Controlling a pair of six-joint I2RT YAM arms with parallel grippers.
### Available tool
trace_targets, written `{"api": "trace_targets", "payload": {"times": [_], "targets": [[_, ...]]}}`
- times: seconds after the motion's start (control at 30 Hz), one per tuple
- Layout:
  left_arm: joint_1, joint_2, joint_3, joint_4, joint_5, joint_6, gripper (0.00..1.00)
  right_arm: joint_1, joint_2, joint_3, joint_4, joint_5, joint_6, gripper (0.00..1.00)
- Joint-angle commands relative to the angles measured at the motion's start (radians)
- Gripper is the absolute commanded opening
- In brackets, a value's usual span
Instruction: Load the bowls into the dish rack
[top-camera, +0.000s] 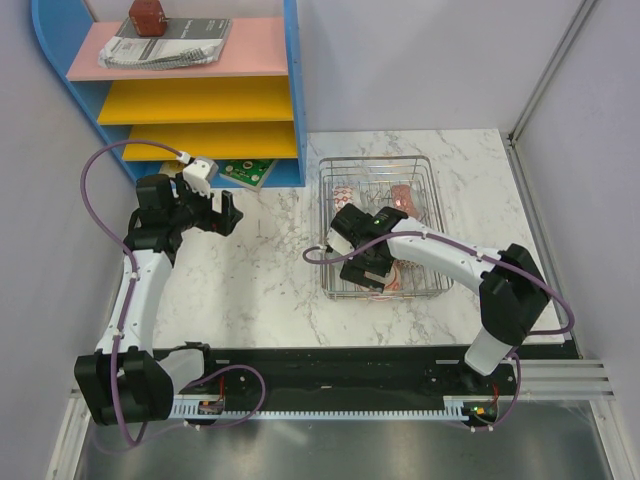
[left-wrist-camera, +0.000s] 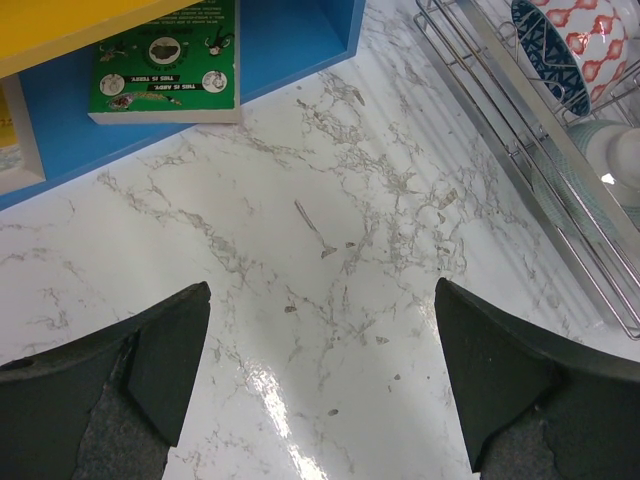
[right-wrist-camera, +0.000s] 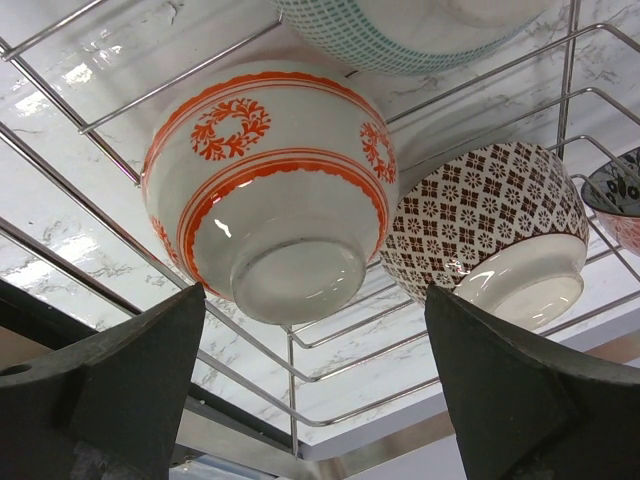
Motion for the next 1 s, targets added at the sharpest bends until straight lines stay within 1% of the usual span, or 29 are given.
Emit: {"api": "trace_targets", "payload": {"times": [0.0, 0.1, 0.27, 0.33, 0.47, 0.5, 0.57, 0.63, 0.67, 0.7, 0.77, 0.8, 0.87, 0.9, 0.97], "targets": [[0.010, -0.025, -0.005, 0.031, 0.003, -0.024, 1.00, 0.006, -0.009, 0.035, -0.020, -0.026, -0.014, 0.98], [0.009, -0.025, -0.004, 0.032, 0.006, -0.021, 1.00, 0.006, -0.028, 0.060, -0.017, -0.019, -0.025, 0.98], [0.009, -0.020, 0.007, 0.031, 0.006, -0.014, 1.00, 0.006, -0.091, 0.202, -0.009, 0.011, -0.047, 0.98], [0.008, -0.026, 0.008, 0.029, 0.011, -0.006, 1.00, 0.003, -0.119, 0.240, 0.029, 0.013, -0.048, 0.98], [0.008, -0.038, 0.014, 0.020, 0.023, 0.008, 1.00, 0.000, -0.235, 0.253, 0.147, 0.024, -0.056, 0.98], [0.009, -0.038, 0.016, 0.016, 0.032, 0.014, 1.00, -0.010, -0.254, 0.258, 0.187, 0.033, -0.050, 0.98], [0.009, -0.043, 0.027, -0.006, 0.049, 0.021, 1.00, -0.034, -0.301, 0.267, 0.212, 0.022, -0.031, 0.98], [0.009, -0.048, 0.031, -0.017, 0.080, 0.037, 1.00, -0.109, -0.341, 0.245, 0.249, -0.051, -0.024, 0.98], [0.009, -0.057, 0.027, -0.021, 0.089, 0.043, 1.00, -0.141, -0.393, 0.230, 0.267, -0.079, -0.022, 0.98], [0.009, -0.063, 0.025, -0.021, 0.101, 0.043, 1.00, -0.210, -0.419, 0.212, 0.302, -0.110, -0.019, 0.98], [0.009, -0.077, 0.024, -0.021, 0.108, 0.038, 1.00, -0.275, -0.496, 0.152, 0.339, -0.185, -0.025, 0.98], [0.009, -0.084, 0.024, -0.021, 0.111, 0.034, 1.00, -0.334, -0.521, 0.133, 0.344, -0.206, -0.027, 0.98], [0.009, -0.098, 0.013, -0.018, 0.111, 0.028, 1.00, -0.399, -0.594, 0.074, 0.353, -0.286, -0.034, 0.98], [0.009, -0.116, 0.005, -0.005, 0.108, 0.022, 1.00, -0.480, -0.622, 0.048, 0.382, -0.309, -0.027, 0.98], [0.009, -0.136, -0.016, 0.008, 0.105, 0.012, 1.00, -0.575, -0.699, -0.037, 0.410, -0.419, -0.018, 0.98]]}}
